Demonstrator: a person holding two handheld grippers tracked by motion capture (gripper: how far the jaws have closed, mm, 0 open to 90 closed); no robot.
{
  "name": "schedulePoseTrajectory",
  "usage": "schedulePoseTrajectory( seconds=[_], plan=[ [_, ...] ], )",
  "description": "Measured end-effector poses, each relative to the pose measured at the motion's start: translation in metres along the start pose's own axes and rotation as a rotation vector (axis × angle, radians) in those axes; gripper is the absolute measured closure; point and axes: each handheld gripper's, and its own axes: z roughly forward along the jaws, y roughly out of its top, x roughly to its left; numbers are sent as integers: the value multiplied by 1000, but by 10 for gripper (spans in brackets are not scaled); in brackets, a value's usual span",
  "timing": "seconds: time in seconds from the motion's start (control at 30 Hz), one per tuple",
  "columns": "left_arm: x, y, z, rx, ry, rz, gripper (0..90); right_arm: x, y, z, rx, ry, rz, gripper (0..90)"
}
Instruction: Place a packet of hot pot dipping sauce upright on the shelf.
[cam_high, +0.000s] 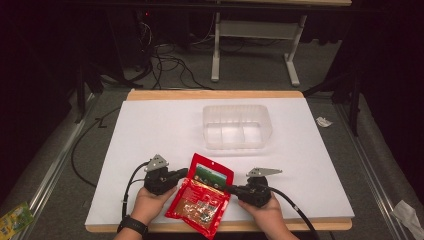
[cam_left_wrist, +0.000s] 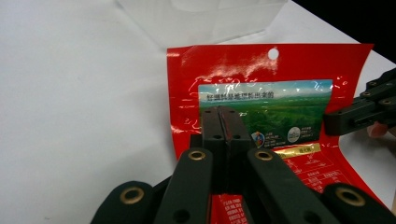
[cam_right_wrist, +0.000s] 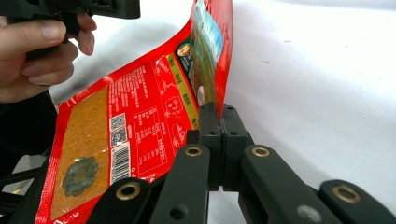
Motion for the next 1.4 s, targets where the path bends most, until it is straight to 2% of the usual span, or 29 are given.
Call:
schedulePoseTrajectory(
  seconds=[0.03,0.07,0.1,0.17,0.2,0.23,0.27,0.33,0.47,0.5,0.57,0.6,0.67,0.7,0.73,0.8,0.93,1.13,1.3,1.4],
  plan=[
    [0,0,0,0,0,0,900,1,0,0,-2,-3,-6,900],
    [2,0,-1,1,1,-13,859,2,0,0,-1,-10,-17,900],
    [7,-1,-1,13,-26,-78,686,3,0,0,-9,-15,-32,900],
    [12,-4,1,42,-43,-111,596,5,1,-1,-21,-18,-40,900],
    [12,-4,1,42,-43,-111,561,6,1,-2,-30,-19,-46,900],
    [14,-5,2,57,-53,-118,561,6,1,-2,-30,-19,-46,900],
    [15,-6,4,73,-64,-134,525,6,2,-4,-36,-17,-53,900],
    [18,-8,8,95,-109,-173,476,9,4,-8,-62,-16,-66,900],
    [16,-9,14,118,-141,-187,476,11,6,-11,-86,-14,-83,900],
    [14,-9,16,124,-166,-187,518,12,7,-14,-101,-9,-83,900],
    [13,-8,15,114,-177,-189,610,13,9,-17,-111,-6,-90,900],
    [12,-6,12,77,-189,-192,670,13,10,-19,-117,-6,-90,900],
    [9,-4,7,41,-184,-172,793,12,12,-23,-139,-1,-84,900],
    [9,-4,7,41,-184,-172,827,12,13,-25,-151,3,-78,900],
    [6,-2,4,31,-172,-141,870,12,15,-27,-162,7,-82,900],
    [-6,4,-1,-13,-139,-69,898,14,17,-32,-184,8,-83,900],
    [-17,9,-4,-67,-109,-17,900,16,23,-43,-235,5,-97,900],
    [-27,14,-6,-123,-78,18,900,19,28,-53,-286,7,-112,900],
    [-36,19,-9,-201,-66,29,900,25,34,-63,-340,-6,-149,900],
    [-39,22,-9,-223,-68,34,900,26,36,-67,-360,-14,-160,900]
  ],
)
